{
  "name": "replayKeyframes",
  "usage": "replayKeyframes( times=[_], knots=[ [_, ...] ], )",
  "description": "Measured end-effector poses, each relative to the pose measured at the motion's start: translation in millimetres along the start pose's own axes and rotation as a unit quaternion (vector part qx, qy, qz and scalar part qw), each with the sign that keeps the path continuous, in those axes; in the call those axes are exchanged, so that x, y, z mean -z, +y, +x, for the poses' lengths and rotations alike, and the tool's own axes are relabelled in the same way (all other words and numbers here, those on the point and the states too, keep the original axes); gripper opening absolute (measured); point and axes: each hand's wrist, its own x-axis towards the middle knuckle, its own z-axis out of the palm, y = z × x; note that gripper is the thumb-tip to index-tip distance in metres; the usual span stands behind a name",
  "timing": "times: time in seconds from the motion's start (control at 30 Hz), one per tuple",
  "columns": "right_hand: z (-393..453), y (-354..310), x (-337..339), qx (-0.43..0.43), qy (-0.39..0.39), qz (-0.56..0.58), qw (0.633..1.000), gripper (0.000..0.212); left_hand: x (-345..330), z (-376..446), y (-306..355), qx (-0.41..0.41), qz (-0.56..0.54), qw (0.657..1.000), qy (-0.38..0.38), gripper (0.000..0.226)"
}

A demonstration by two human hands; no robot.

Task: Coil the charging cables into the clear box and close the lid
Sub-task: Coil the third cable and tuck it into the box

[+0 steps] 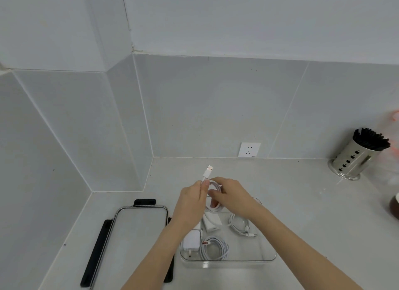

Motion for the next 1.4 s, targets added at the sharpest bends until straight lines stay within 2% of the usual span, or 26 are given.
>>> replayKeyframes(
  times=[0.03,0.1,0.13,0.27,0.37,0.43,0.53,0.6,0.67,0.8,0.9,0.97,1.13,1.23,1.33,1.4],
  knots=[
    [1.2,1.6,0.0,-0.024,-0.004,0.105,0.994,0.014,-1.2,-0.1,1.0,-0.002,-0.003,1.000,-0.006,0.037],
    [2.6,4.7,1.7,-0.081,-0.030,0.303,0.949,0.012,-2.3,-0.6,1.5,0.003,-0.024,1.000,-0.011,0.035],
    [3.6,5.9,3.4,-0.097,-0.046,0.362,0.926,0.012,-1.9,-0.6,0.8,0.006,-0.036,0.999,-0.011,0.037],
    [6.1,8.4,12.7,-0.093,-0.077,0.424,0.898,0.021,0.4,-1.9,2.3,0.004,-0.072,0.997,0.007,0.040],
    [9.4,8.5,16.7,-0.124,-0.062,0.471,0.871,0.033,3.2,-1.2,6.4,0.020,-0.105,0.994,0.006,0.043],
    [12.1,6.9,17.5,-0.129,-0.027,0.465,0.876,0.032,4.7,-1.8,9.8,0.026,-0.124,0.992,-0.028,0.043],
    [17.9,3.4,25.1,-0.110,0.061,0.415,0.901,0.027,0.2,-9.3,13.9,0.018,-0.104,0.989,-0.100,0.042],
    [22.2,1.8,33.9,-0.089,0.114,0.399,0.906,0.028,-6.7,-17.0,16.2,0.014,-0.090,0.984,-0.150,0.042],
    [21.4,-2.6,41.9,-0.062,0.134,0.375,0.915,0.022,-12.1,-20.8,15.2,0.024,-0.092,0.979,-0.181,0.042],
    [11.6,-14.1,48.6,0.007,0.049,0.279,0.959,0.019,-12.0,-16.2,12.3,0.024,-0.046,0.976,-0.213,0.042],
    [8.9,-18.8,49.1,0.027,0.001,0.167,0.986,0.010,-12.8,-13.5,12.5,0.019,-0.033,0.979,-0.201,0.044],
    [8.9,-19.9,48.1,0.025,-0.006,0.138,0.990,0.013,-13.1,-11.3,11.8,0.022,-0.041,0.983,-0.178,0.044],
    [11.4,-11.7,50.8,-0.013,0.034,0.105,0.994,0.014,-10.4,-6.4,4.1,0.049,-0.104,0.987,-0.114,0.041],
    [10.3,-8.3,53.5,-0.014,0.030,0.078,0.996,0.016,-5.5,-4.3,-0.3,0.059,-0.083,0.983,-0.150,0.041],
    [5.6,-10.8,49.6,0.041,-0.002,0.030,0.999,0.014,-2.1,-2.3,-1.7,0.058,-0.041,0.975,-0.210,0.042],
    [2.6,-11.9,46.3,0.076,-0.003,0.017,0.997,0.013,-0.4,-1.0,-1.6,0.068,-0.039,0.972,-0.221,0.041]
  ],
)
